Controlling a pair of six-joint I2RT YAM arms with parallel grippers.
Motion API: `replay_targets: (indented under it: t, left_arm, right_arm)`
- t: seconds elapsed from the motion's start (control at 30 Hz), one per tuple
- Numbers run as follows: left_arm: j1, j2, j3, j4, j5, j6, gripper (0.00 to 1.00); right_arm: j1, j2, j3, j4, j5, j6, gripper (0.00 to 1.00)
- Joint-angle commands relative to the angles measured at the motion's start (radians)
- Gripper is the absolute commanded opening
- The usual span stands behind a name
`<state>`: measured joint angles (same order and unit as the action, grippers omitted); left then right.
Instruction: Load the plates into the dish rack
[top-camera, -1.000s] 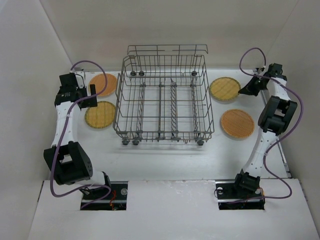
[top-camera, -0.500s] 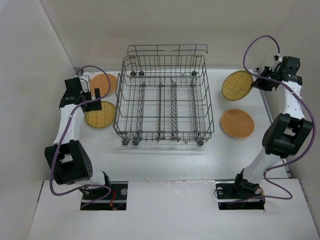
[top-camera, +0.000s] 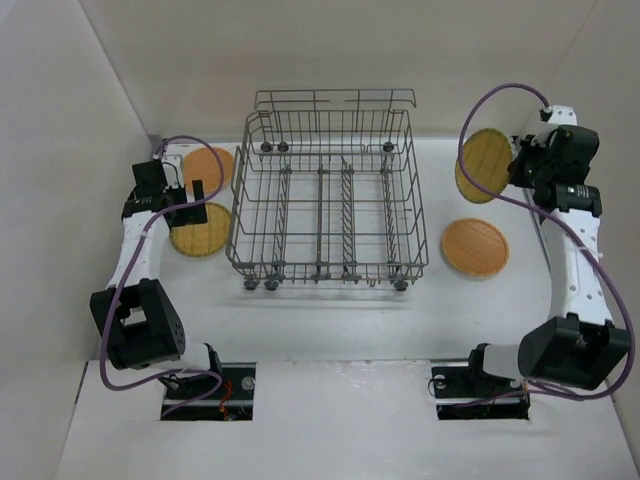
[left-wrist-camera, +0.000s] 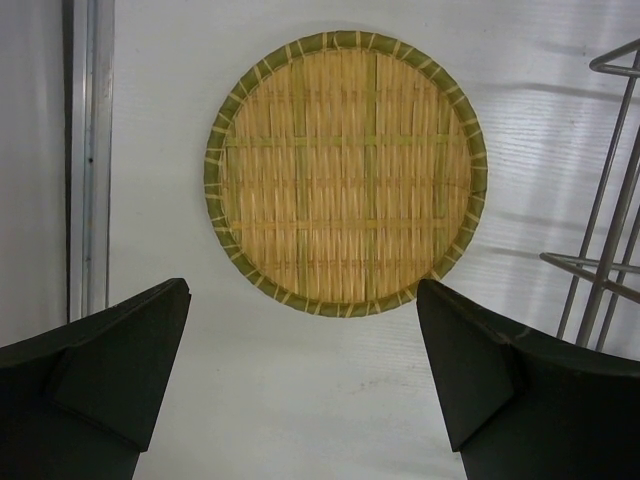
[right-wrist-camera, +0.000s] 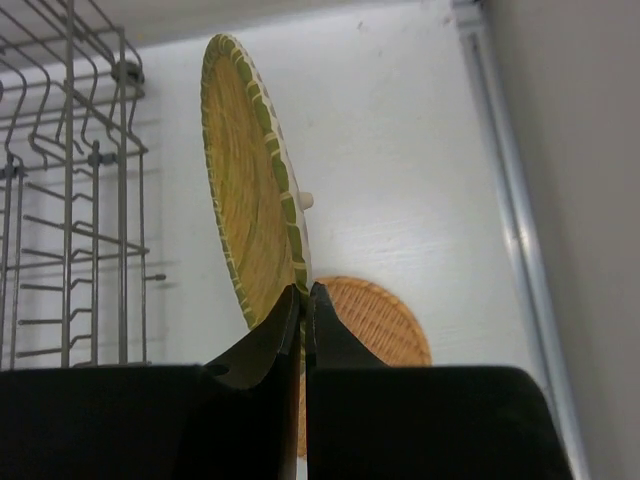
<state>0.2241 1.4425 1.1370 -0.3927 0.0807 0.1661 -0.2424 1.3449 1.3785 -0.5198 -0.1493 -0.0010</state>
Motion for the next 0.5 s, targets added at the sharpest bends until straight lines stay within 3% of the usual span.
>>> replay_targets:
  t: [0.0, 0.23, 0.47]
  left_arm:
    - [0.001, -0.014, -0.01, 0.032, 0.024, -0.017, 1.0]
    - [-0.001, -0.016, -0.029, 0.048, 0.025, -0.031, 1.0]
    - [0.039, -0.07, -0.08, 0.048, 0.033, -0.045, 1.0]
  right_arm:
    - [0.027, -0.093, 0.03, 0.141, 0.105, -0.1, 0.0]
    - [0.186, -0.167, 0.063, 0.279, 0.16, -0.325, 0.0]
    - [0.361, -0.138, 0.12, 0.411, 0.103, -0.539, 0.0]
